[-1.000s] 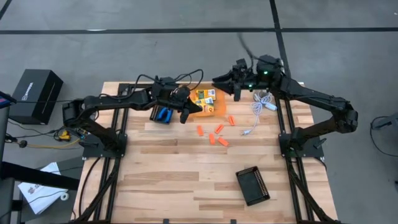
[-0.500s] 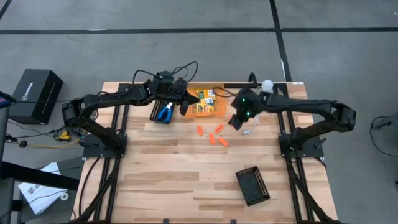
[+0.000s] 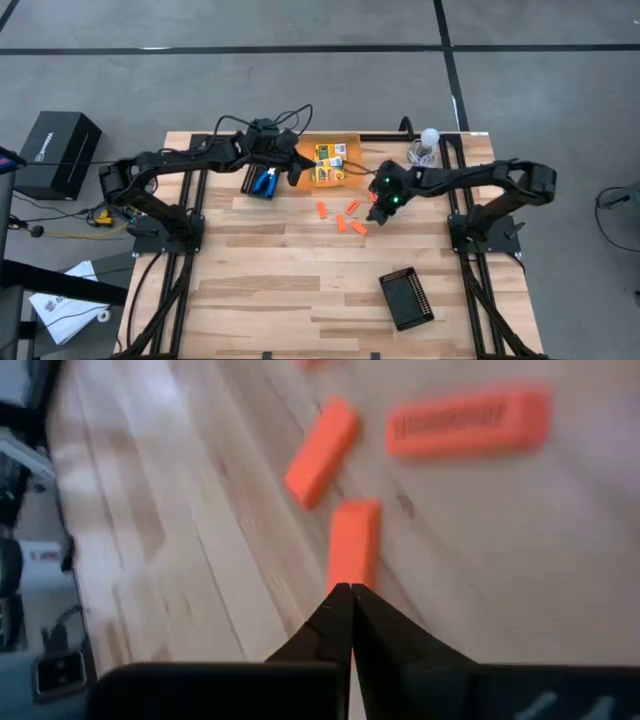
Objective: Pick & Place School Supplies
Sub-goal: Put the orange eraser into the bottom black bin
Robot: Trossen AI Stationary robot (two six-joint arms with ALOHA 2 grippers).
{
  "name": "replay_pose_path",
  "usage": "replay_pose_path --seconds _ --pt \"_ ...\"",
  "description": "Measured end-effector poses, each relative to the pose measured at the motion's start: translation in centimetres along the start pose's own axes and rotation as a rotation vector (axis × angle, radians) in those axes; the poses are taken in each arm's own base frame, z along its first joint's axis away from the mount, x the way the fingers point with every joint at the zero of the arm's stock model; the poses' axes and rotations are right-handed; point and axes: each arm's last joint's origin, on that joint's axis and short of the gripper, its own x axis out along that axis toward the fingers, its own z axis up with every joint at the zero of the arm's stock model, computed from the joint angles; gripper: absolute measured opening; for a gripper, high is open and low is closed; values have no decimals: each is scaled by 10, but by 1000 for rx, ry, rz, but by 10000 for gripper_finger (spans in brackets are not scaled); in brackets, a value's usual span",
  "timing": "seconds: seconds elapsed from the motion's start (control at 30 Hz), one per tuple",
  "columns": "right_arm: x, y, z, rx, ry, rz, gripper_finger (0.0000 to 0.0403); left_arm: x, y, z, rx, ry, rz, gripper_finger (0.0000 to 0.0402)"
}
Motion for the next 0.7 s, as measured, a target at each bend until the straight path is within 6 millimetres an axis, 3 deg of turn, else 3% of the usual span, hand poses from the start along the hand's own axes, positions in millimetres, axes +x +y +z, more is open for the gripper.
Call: replay_pose_path --seconds 0.37,0.53,0.7 --pt "45 4 -5 0 59 86 0 2 5 -12 -36 20 7 1" --pt "54 2 -9 10 85 77 0 2 5 -12 -35 19 6 2" --pt "51 2 -4 10 49 85 0 2 4 -12 -33 13 4 2"
